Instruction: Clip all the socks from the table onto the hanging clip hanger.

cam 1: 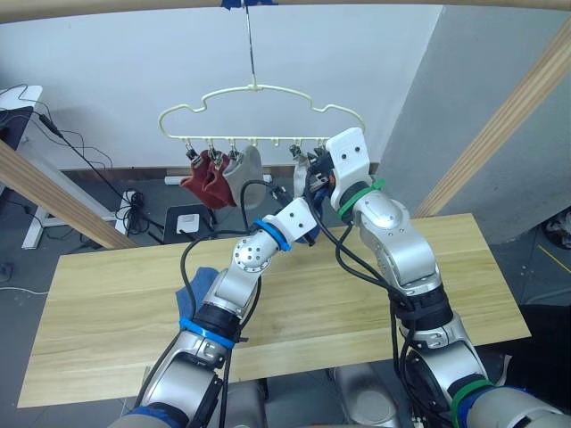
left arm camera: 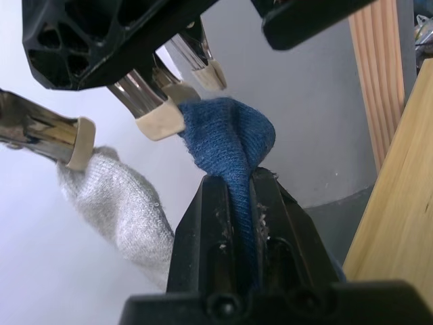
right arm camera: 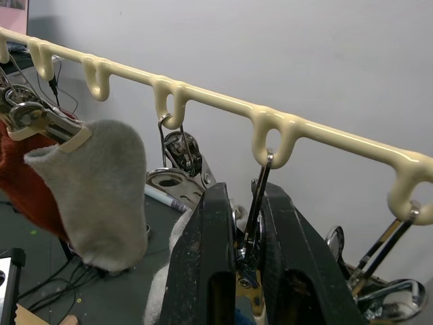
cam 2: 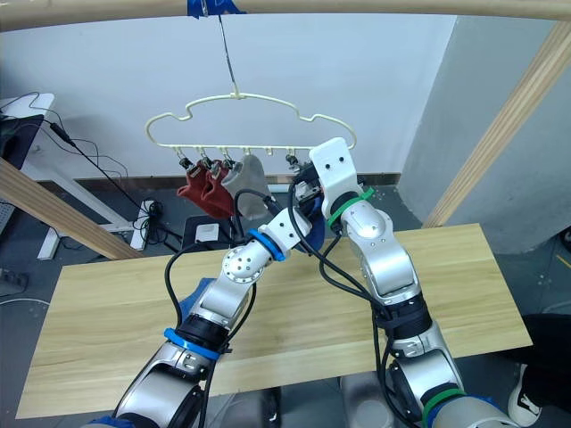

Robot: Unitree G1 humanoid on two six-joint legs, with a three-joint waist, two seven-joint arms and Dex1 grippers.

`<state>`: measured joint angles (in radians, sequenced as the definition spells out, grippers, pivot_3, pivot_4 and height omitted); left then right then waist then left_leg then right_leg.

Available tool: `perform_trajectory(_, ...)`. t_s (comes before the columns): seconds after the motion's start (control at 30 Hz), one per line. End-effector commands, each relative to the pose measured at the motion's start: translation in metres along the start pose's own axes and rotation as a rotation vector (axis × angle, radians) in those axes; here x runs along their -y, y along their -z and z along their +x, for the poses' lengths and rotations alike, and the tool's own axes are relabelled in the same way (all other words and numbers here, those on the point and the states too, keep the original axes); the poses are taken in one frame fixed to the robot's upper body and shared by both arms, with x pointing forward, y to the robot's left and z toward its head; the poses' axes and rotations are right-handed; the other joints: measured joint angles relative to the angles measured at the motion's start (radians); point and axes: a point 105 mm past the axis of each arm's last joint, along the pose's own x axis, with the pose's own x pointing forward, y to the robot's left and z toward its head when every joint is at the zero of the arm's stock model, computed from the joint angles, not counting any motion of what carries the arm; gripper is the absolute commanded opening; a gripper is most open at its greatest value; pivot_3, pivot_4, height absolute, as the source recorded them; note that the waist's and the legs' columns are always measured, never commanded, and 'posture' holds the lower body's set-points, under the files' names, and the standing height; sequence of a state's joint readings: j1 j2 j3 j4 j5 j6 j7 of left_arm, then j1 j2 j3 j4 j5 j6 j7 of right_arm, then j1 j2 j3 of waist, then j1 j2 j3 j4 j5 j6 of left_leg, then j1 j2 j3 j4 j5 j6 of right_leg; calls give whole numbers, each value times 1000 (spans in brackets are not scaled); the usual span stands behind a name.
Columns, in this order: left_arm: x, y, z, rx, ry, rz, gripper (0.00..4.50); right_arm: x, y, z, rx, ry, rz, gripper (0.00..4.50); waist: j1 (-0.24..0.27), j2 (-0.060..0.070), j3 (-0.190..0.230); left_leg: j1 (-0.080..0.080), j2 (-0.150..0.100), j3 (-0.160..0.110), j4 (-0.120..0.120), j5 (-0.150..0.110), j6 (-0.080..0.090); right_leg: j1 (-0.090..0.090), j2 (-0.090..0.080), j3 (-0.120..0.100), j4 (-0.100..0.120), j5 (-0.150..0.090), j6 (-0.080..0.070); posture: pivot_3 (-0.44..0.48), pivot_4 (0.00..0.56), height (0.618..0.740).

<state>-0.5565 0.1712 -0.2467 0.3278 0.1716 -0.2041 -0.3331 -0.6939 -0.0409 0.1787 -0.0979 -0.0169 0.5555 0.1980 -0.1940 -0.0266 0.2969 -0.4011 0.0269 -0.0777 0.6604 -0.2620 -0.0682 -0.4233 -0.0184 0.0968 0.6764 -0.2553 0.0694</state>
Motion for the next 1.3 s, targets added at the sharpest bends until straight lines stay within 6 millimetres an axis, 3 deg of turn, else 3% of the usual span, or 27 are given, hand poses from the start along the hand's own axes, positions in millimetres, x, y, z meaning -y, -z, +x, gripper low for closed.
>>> perform_trajectory(0.03, -11, -17, 4, 59, -44, 14, 0, -1, -15, -3, 55, -6, -10, 129, 0, 0, 0, 0, 0, 0, 0, 0, 0, 0, 0, 0, 0, 0, 0, -223, 272, 740)
perform_trajectory(0.43, -16, -17, 5, 58, -66, 6, 0, 1, -13, -5, 52, 5, -7, 129, 0, 0, 0, 0, 0, 0, 0, 0, 0, 0, 0, 0, 0, 0, 0, -226, 275, 740)
perform_trajectory(0.47, -16, -18, 5, 59, -66, 6, 0, 0, -14, -5, 54, 1, -1, 850, 0, 0, 0, 0, 0, 0, 0, 0, 0, 0, 0, 0, 0, 0, 0, -226, 275, 740)
perform_trajectory(0.73, -16, -19, 8, 68, -74, -46, 0, -5, -15, -12, 48, -41, 22, 3682, 0, 0, 0, 0, 0, 0, 0, 0, 0, 0, 0, 0, 0, 0, 0, -242, 283, 740)
perform_trajectory(0.87, -13, -19, 9, 74, -70, -85, 0, -7, -19, -23, 57, -74, 27, 3682, 0, 0, 0, 0, 0, 0, 0, 0, 0, 0, 0, 0, -1, 0, 0, -256, 286, 740)
perform_trajectory(0.9, -13, -19, 9, 74, -64, -100, 710, -7, -20, -25, 57, -80, 28, 3737, 0, 0, 0, -1, 0, 0, 0, 0, 0, 0, 0, 0, -1, 0, 0, -264, 286, 740)
perform_trajectory(1.17, -2, -12, 8, 56, -11, -117, 2997, -5, -24, -48, 54, -105, 7, 3737, -3, 0, 0, 0, 0, 0, 0, 0, 0, 0, 0, 0, -2, 0, 0, -291, 281, 740)
perform_trajectory(1.3, -1, -7, 6, 42, -8, -159, 2997, -4, -27, -63, 62, -130, -15, 3737, -4, 0, 0, -1, 0, 0, -1, 0, 0, 1, 0, 0, -3, 0, 1, -297, 279, 740)
